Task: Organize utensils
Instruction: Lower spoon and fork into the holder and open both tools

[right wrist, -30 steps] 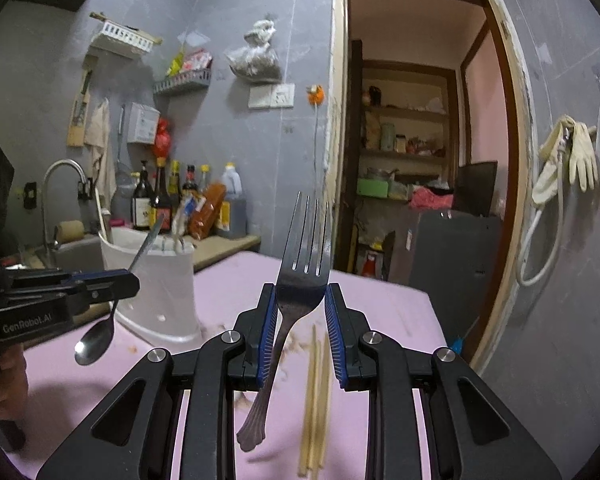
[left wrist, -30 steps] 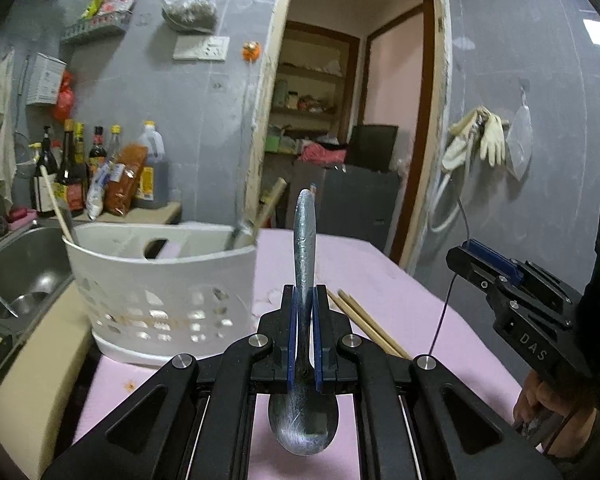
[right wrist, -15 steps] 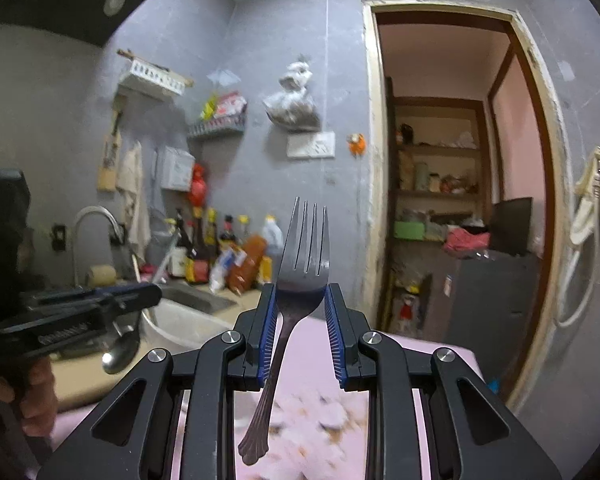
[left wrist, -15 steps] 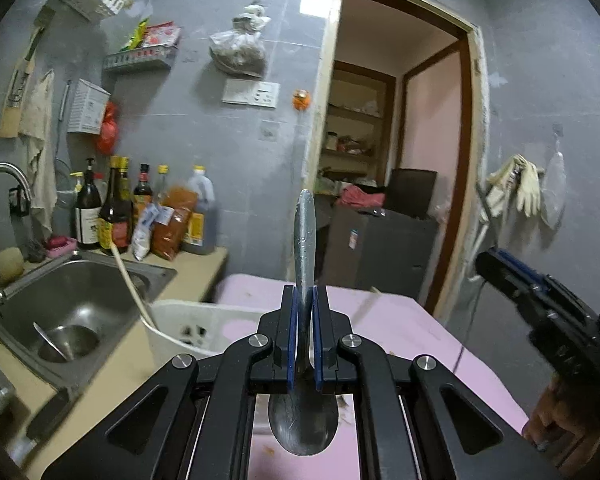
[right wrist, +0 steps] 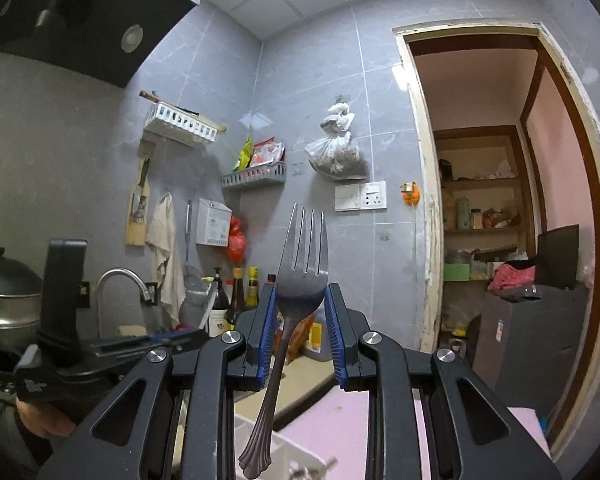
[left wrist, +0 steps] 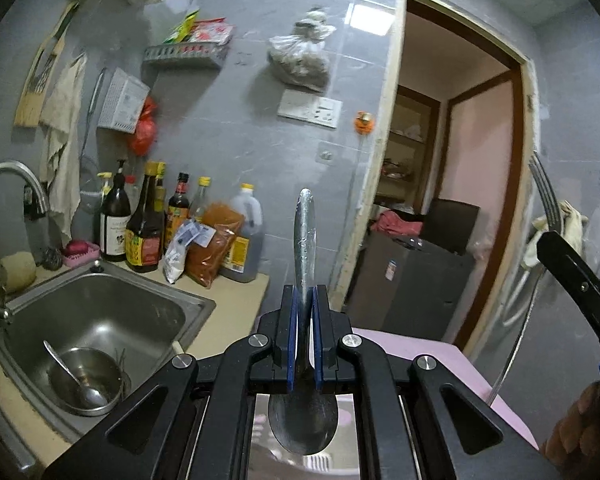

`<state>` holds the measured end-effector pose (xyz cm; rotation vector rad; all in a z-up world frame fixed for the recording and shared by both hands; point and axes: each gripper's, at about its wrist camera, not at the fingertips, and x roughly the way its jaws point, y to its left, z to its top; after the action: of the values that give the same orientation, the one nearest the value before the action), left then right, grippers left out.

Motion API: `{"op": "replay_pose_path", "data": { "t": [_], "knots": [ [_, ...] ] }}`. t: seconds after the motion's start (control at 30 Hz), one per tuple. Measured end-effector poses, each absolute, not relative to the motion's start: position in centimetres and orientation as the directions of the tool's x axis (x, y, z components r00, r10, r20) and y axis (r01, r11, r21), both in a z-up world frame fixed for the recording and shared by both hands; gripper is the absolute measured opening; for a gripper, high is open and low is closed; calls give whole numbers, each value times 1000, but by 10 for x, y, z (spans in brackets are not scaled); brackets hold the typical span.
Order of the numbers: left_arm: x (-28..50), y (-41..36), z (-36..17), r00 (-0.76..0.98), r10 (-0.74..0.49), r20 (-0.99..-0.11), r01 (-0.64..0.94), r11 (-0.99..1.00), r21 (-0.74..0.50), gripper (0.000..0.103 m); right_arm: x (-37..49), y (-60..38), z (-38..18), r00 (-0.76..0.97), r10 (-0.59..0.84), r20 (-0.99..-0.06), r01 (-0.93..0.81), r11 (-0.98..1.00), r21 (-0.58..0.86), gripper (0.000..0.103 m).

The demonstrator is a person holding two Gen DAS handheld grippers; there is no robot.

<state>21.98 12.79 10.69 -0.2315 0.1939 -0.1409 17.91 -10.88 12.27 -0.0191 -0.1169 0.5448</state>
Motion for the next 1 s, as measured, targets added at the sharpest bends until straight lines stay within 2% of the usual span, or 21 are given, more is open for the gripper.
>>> {"op": "replay_pose_path", "data": {
  "t": [0.27,0.67,1.0],
  "knots": [
    [240,140,79,974,-143,-176,76,938,-339,5,214,-92,89,865,501,26,-500,865,-41,21],
    [236,120,53,977,-68,-204,12,965,-262,5,225,-88,60,860,508,-45,-510,860,-27,22],
    [230,113,43,949,-72,-308,-6,970,-243,7,222,-90,51,851,517,-95,-522,852,-32,23]
  ]
}}
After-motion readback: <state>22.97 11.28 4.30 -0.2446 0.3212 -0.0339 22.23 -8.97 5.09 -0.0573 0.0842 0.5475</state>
